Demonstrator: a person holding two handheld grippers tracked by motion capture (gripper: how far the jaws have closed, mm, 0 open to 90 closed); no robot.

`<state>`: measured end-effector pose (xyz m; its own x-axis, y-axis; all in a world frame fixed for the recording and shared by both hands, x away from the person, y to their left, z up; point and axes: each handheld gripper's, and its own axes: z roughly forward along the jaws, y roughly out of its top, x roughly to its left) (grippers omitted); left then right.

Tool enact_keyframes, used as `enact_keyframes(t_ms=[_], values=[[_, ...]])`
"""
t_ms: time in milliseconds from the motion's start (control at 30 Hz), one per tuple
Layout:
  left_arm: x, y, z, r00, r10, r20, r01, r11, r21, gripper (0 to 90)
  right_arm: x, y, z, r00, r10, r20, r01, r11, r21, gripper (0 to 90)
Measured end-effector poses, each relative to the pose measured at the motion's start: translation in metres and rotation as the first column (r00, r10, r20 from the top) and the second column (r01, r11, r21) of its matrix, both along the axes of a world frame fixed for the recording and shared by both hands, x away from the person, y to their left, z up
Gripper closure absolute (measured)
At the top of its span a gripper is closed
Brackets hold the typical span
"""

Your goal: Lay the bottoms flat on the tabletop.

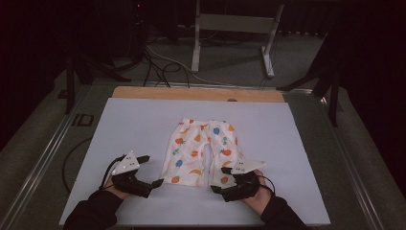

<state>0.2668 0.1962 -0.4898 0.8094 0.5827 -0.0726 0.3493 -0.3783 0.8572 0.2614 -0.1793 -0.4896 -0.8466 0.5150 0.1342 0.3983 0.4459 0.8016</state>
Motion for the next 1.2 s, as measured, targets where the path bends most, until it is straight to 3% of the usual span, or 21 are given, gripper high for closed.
enact_keyframes(t_ms=[33, 167, 200, 333, 367, 600, 700, 867, 933, 1000, 1100, 1133, 1167, 1200], values=[[0.002, -0.002, 0.001, 1.0000, 0.005, -0.003, -0.005, 1.0000, 0.007, 2.6, 0.002, -0.004, 0.003, 1.0000, -0.006, 0.008, 0.005, 1.000, 0.007, 17.1], [0.007, -0.005, 0.004, 0.9999, 0.008, -0.011, -0.008, 1.0000, 0.002, 2.5, 0.008, -0.013, 0.009, 0.9996, -0.022, 0.016, 0.021, 0.999, 0.025, 15.6], [0.008, -0.006, 0.005, 0.9999, 0.008, -0.013, -0.008, 1.0000, 0.003, 2.5, 0.015, -0.021, 0.014, 0.9994, -0.034, 0.005, 0.033, 0.997, 0.067, 15.9], [0.020, -0.010, 0.011, 0.9998, 0.018, -0.006, -0.018, 0.9998, 0.005, 2.5, 0.030, -0.029, 0.021, 0.9958, -0.089, 0.022, 0.087, 0.993, 0.075, 17.5], [0.027, -0.012, 0.014, 0.9996, 0.028, -0.005, -0.028, 0.9996, -0.001, 2.5, 0.040, -0.034, 0.024, 0.9911, -0.124, 0.047, 0.120, 0.989, 0.081, 17.6], [0.052, -0.021, 0.015, 0.9980, 0.063, -0.008, -0.063, 0.9980, 0.007, 2.6, 0.070, -0.043, 0.024, 0.9766, -0.206, 0.061, 0.200, 0.975, 0.097, 17.3], [0.070, -0.027, 0.015, 0.9962, 0.086, -0.011, -0.086, 0.9962, 0.018, 2.6, 0.088, -0.048, 0.020, 0.9724, -0.226, 0.056, 0.219, 0.969, 0.117, 15.9], [0.091, -0.035, 0.014, 0.9949, 0.099, -0.016, -0.098, 0.9937, 0.055, 3.1, 0.105, -0.049, 0.015, 0.9673, -0.253, 0.020, 0.250, 0.963, 0.096, 16.4], [0.098, -0.037, 0.014, 0.9933, 0.115, -0.013, -0.114, 0.9916, 0.061, 4.4, 0.115, -0.049, 0.011, 0.9568, -0.291, 0.007, 0.290, 0.955, 0.067, 16.0], [0.121, -0.042, 0.011, 0.9908, 0.129, -0.040, -0.127, 0.9898, 0.066, 5.9, 0.129, -0.050, 0.009, 0.9530, -0.302, -0.030, 0.303, 0.950, 0.073, 15.6], [0.133, -0.046, 0.009, 0.9899, 0.132, -0.052, -0.127, 0.9888, 0.077, 11.3, 0.138, -0.050, 0.008, 0.9473, -0.318, -0.040, 0.320, 0.945, 0.064, 19.3], [0.145, -0.049, 0.005, 0.9876, 0.143, -0.065, -0.138, 0.9873, 0.079, 14.6, 0.148, -0.050, 0.008, 0.9412, -0.335, -0.044, 0.337, 0.940, 0.053, 26.0], [0.145, -0.049, 0.005, 0.9876, 0.143, -0.065, -0.138, 0.9873, 0.079, 15.8, 0.148, -0.050, 0.008, 0.9412, -0.335, -0.044, 0.337, 0.940, 0.053, 26.0], [0.157, -0.052, 0.000, 0.9847, 0.154, -0.083, -0.146, 0.9852, 0.089, 16.5, 0.158, -0.050, 0.007, 0.9358, -0.348, -0.054, 0.351, 0.935, 0.047, 31.2]])
